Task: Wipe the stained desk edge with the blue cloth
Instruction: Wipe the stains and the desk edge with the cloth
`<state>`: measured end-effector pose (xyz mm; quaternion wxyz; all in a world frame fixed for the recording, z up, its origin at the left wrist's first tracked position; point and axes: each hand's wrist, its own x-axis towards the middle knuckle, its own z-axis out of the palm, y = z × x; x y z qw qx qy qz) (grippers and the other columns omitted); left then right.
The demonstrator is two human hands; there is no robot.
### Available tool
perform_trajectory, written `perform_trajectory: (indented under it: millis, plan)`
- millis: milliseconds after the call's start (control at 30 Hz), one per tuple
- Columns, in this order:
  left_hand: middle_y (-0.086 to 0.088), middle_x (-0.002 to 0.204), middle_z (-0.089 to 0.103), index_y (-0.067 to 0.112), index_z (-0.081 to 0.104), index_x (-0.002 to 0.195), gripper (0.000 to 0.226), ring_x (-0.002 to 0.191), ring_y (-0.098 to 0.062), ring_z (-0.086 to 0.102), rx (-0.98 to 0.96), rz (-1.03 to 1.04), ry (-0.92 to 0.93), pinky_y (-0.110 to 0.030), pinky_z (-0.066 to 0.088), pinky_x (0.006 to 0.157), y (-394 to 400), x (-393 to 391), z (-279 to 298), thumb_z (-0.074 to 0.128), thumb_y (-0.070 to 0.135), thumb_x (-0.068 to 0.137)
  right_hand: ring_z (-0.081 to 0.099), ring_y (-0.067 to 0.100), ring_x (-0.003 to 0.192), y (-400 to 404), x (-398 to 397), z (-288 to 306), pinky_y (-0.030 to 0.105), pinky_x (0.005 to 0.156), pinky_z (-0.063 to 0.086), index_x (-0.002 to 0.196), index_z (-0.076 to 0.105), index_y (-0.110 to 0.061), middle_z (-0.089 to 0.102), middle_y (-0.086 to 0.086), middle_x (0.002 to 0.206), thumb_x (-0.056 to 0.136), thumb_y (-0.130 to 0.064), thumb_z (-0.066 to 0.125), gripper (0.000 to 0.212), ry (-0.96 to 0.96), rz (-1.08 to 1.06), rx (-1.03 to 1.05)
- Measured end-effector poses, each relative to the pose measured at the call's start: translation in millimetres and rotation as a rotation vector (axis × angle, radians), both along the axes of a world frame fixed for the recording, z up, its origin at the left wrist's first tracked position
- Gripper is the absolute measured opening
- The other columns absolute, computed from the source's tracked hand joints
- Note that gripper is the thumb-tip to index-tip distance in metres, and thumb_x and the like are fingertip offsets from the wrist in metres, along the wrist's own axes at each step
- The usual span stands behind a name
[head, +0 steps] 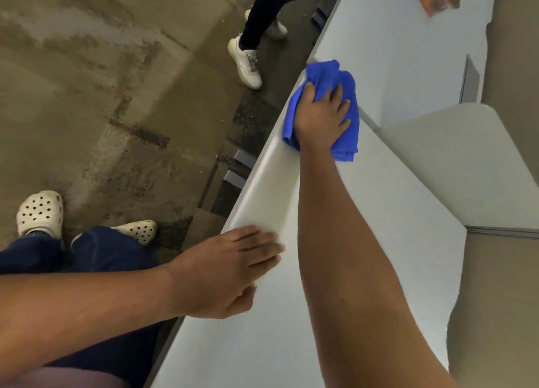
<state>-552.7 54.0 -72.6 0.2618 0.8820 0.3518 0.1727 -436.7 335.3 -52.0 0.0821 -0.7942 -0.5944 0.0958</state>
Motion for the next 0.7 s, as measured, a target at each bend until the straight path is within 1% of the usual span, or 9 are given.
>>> perform_trajectory:
  millis: [100, 200, 267, 333, 433, 500, 567, 633, 700]
  plan:
    - [-0.003, 0.172, 0.035, 0.018, 0.042, 0.162, 0.065, 0.163, -0.021, 0.018, 0.000, -0.081, -0.007, -0.041, 0.002, 0.131, 15.9, 0.1, -1.1, 0.038, 0.047, 0.104, 0.013, 0.029, 0.165, -19.9, -4.0, -6.0, 0.053, 0.131, 0.007, 0.167, 0.024, -0.024, 0.022, -0.002, 0.177, 0.108, -0.052, 0.038, 0.067, -0.035, 0.322, 0.004]
    - [-0.004, 0.171, 0.037, 0.016, 0.044, 0.160, 0.065, 0.162, -0.021, 0.020, 0.017, -0.082, -0.014, -0.042, 0.011, 0.132, 19.0, 0.2, -1.3, 0.040, 0.046, 0.103, 0.018, 0.026, 0.163, -16.8, 47.6, 1.8, 0.046, 0.131, 0.011, 0.166, 0.028, -0.021, 0.029, -0.003, 0.174, 0.108, -0.048, 0.044, 0.066, 0.023, 0.549, -0.026]
    - [-0.003, 0.172, 0.036, 0.017, 0.043, 0.160, 0.064, 0.162, -0.020, 0.021, -0.002, -0.088, -0.022, -0.042, 0.013, 0.132, 16.1, 0.8, -1.7, 0.039, 0.046, 0.104, 0.023, 0.027, 0.162, -15.7, 99.9, 9.8, 0.044, 0.133, 0.013, 0.165, 0.029, -0.016, 0.031, 0.004, 0.173, 0.108, -0.046, 0.046, 0.066, 0.060, 0.425, -0.022]
    - [-0.001, 0.171, 0.036, 0.018, 0.044, 0.160, 0.061, 0.162, -0.020, 0.023, -0.004, -0.063, -0.032, -0.041, 0.012, 0.132, 13.9, 1.0, -1.6, 0.039, 0.046, 0.106, 0.027, 0.031, 0.160, -17.0, 132.0, 13.1, 0.050, 0.131, 0.017, 0.163, 0.035, -0.012, 0.036, 0.010, 0.170, 0.106, -0.046, 0.043, 0.066, 0.088, 0.132, 0.015]
    - [-0.001, 0.169, 0.041, 0.018, 0.049, 0.157, 0.059, 0.161, -0.019, 0.025, 0.007, -0.053, -0.022, -0.038, 0.007, 0.131, 15.8, 0.5, 0.0, 0.041, 0.045, 0.105, 0.020, 0.029, 0.162, -16.1, 116.3, 5.6, 0.056, 0.130, 0.013, 0.164, 0.033, -0.020, 0.029, 0.003, 0.174, 0.108, -0.047, 0.034, 0.062, 0.029, -0.215, 0.039]
    - [-0.003, 0.167, 0.044, 0.017, 0.052, 0.155, 0.059, 0.160, -0.020, 0.027, 0.015, -0.065, -0.016, -0.038, 0.007, 0.131, 16.8, -0.1, 1.0, 0.044, 0.045, 0.103, 0.012, 0.029, 0.164, -17.9, 84.0, 0.3, 0.059, 0.130, 0.008, 0.167, 0.025, -0.021, 0.019, -0.001, 0.177, 0.110, -0.050, 0.029, 0.064, -0.003, -0.290, 0.018]
    - [-0.004, 0.167, 0.045, 0.016, 0.052, 0.155, 0.061, 0.160, -0.021, 0.027, 0.014, -0.080, -0.012, -0.039, 0.009, 0.131, 18.0, 0.0, 1.4, 0.044, 0.044, 0.102, 0.010, 0.029, 0.165, -29.7, 54.3, -6.3, 0.058, 0.131, 0.007, 0.168, 0.019, -0.018, 0.016, -0.001, 0.178, 0.110, -0.055, 0.029, 0.070, -0.045, -0.147, -0.007]
    - [-0.005, 0.168, 0.042, 0.015, 0.048, 0.158, 0.063, 0.161, -0.021, 0.025, -0.001, -0.073, -0.016, -0.041, 0.012, 0.132, 16.4, -1.5, 1.6, 0.042, 0.043, 0.102, 0.009, 0.025, 0.165, -55.4, 40.0, -11.5, 0.051, 0.132, 0.003, 0.169, 0.014, -0.020, 0.016, -0.002, 0.178, 0.108, -0.058, 0.032, 0.074, -0.029, 0.175, -0.015]
    - [-0.005, 0.169, 0.042, 0.015, 0.047, 0.158, 0.063, 0.160, -0.021, 0.027, -0.007, -0.076, -0.031, -0.040, 0.013, 0.132, 15.9, -2.3, 2.4, 0.041, 0.042, 0.102, 0.008, 0.019, 0.165, -90.8, 49.7, -8.5, 0.045, 0.133, 0.001, 0.169, 0.011, -0.026, 0.015, -0.010, 0.177, 0.108, -0.060, 0.033, 0.073, 0.007, 0.452, -0.031]
